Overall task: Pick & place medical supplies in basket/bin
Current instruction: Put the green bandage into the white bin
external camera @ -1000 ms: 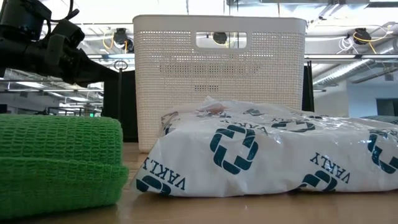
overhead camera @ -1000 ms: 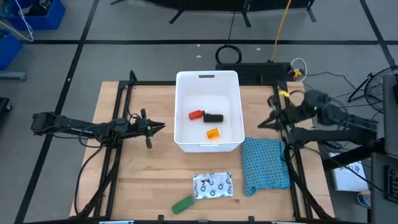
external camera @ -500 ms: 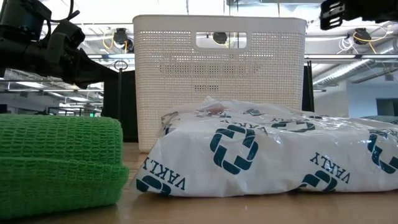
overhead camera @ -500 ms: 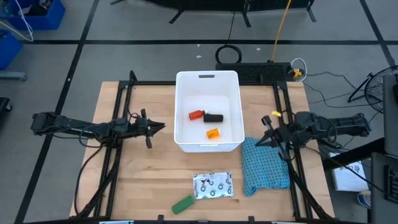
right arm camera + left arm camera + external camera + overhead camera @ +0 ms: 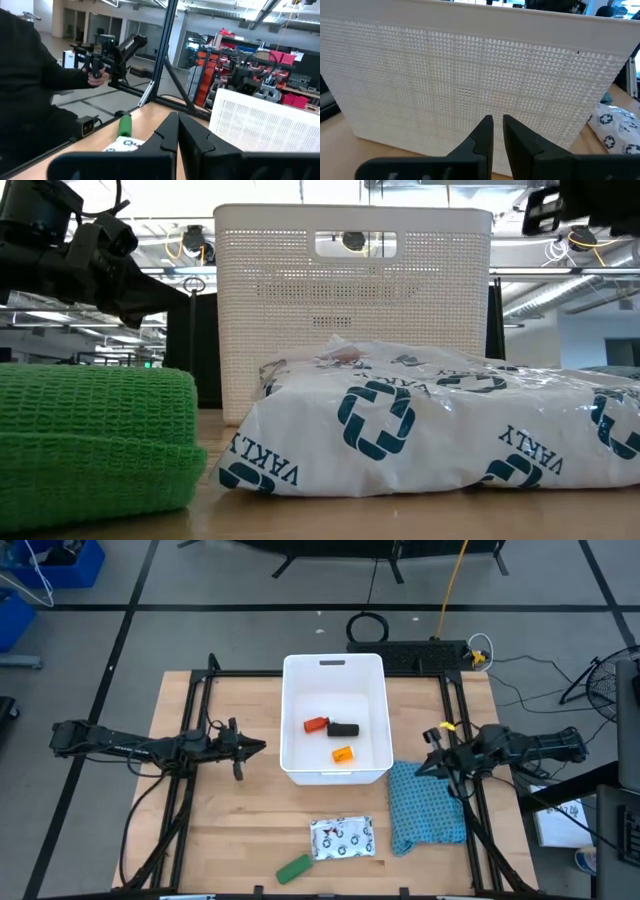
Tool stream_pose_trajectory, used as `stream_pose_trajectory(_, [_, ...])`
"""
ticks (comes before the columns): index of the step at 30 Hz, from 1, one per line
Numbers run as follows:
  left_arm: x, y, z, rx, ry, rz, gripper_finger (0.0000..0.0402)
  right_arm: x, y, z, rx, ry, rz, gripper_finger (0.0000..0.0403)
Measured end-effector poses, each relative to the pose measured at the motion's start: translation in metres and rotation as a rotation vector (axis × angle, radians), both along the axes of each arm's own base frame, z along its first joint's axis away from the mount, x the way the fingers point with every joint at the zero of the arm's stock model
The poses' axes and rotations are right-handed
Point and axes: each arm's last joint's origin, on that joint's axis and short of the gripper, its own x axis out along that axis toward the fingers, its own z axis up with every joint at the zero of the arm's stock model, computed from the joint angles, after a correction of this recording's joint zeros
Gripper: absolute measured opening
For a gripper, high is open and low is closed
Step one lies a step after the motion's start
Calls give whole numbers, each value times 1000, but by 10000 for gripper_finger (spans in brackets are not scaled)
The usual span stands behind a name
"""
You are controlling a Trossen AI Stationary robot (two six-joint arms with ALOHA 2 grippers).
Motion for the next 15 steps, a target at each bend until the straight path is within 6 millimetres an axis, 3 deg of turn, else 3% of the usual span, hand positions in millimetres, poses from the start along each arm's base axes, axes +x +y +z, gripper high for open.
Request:
stream_pose_trajectory(4, [0, 0, 0, 3, 0, 0, 47, 4, 0, -20, -24, -14, -6, 0])
stream_pose_trajectory(8, [3, -2, 8, -82, -33, -63, 47, 4, -1, -18, -21, -34, -31, 0])
stream_pose_trajectory(11, [11, -11, 33, -112, -20, -160, 47, 4, 0, -19, -15, -20, -26, 0])
stream_pose_trajectory(15, [24, -33, 73, -25, 114, -175, 47, 4, 0, -19, -12, -20, -26, 0])
